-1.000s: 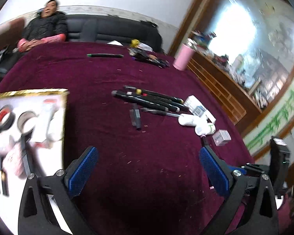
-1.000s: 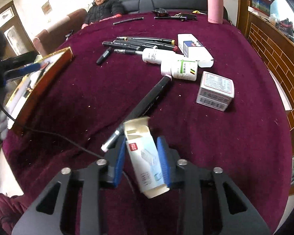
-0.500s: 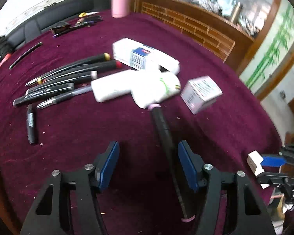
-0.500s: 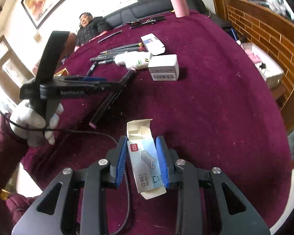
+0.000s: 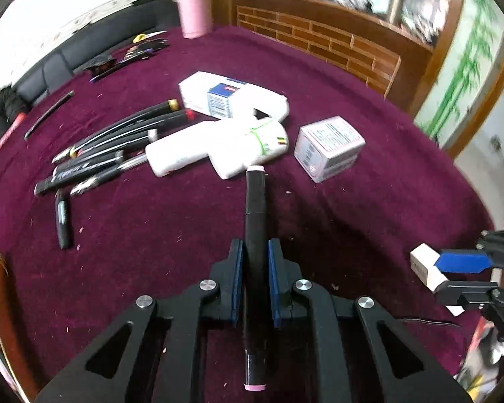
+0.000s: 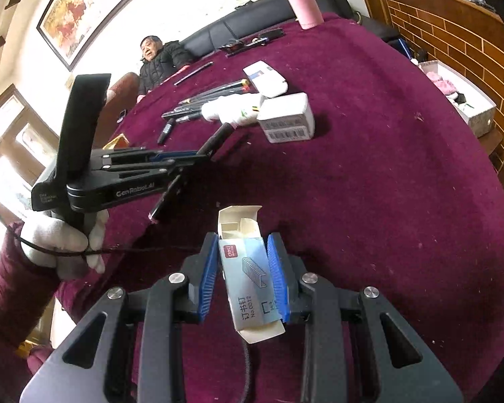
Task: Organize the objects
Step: 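Grasp a pink-capped black marker with the left tool while right holds the box, then carry staple box and marker into the white tray and open both tools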
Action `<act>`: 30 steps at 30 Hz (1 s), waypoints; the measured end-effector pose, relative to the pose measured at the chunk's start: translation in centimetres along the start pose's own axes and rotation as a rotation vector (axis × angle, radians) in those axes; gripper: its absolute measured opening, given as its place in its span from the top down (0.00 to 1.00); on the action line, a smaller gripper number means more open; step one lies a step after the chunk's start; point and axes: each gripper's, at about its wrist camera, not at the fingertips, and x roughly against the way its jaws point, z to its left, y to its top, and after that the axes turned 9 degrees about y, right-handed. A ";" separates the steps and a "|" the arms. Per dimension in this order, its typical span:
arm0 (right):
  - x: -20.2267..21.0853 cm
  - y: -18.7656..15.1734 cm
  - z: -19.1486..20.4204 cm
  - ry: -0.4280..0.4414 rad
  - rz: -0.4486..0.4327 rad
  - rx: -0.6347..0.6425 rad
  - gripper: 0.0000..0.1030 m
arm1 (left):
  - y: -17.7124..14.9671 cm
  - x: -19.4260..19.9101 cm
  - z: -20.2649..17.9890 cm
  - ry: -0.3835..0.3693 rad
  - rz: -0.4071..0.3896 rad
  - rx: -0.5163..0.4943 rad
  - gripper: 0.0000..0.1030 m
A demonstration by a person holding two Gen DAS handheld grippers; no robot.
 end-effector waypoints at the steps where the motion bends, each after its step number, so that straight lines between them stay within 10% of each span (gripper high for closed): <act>1: -0.1 0.2 0.4 -0.001 -0.004 0.005 0.73 | -0.4 0.8 1.0 -0.016 -0.021 0.041 0.89; 7: -1.1 2.0 3.1 0.054 -0.028 0.029 0.77 | -2.8 4.7 6.5 -0.049 -0.115 0.195 0.89; 8: -1.3 2.2 3.5 0.068 -0.027 0.034 0.98 | -3.5 5.6 7.8 -0.050 -0.134 0.228 0.89; 19: -7.5 4.1 9.7 0.036 0.136 0.156 0.97 | -10.7 10.2 18.0 -0.045 -0.225 0.455 0.89; 24: -5.7 1.1 10.0 -0.042 0.191 0.253 0.56 | -12.5 10.8 19.1 -0.087 -0.261 0.499 0.89; 30: -6.2 -1.1 9.3 -0.109 0.256 0.317 0.56 | -13.7 10.5 19.5 -0.123 -0.260 0.534 0.89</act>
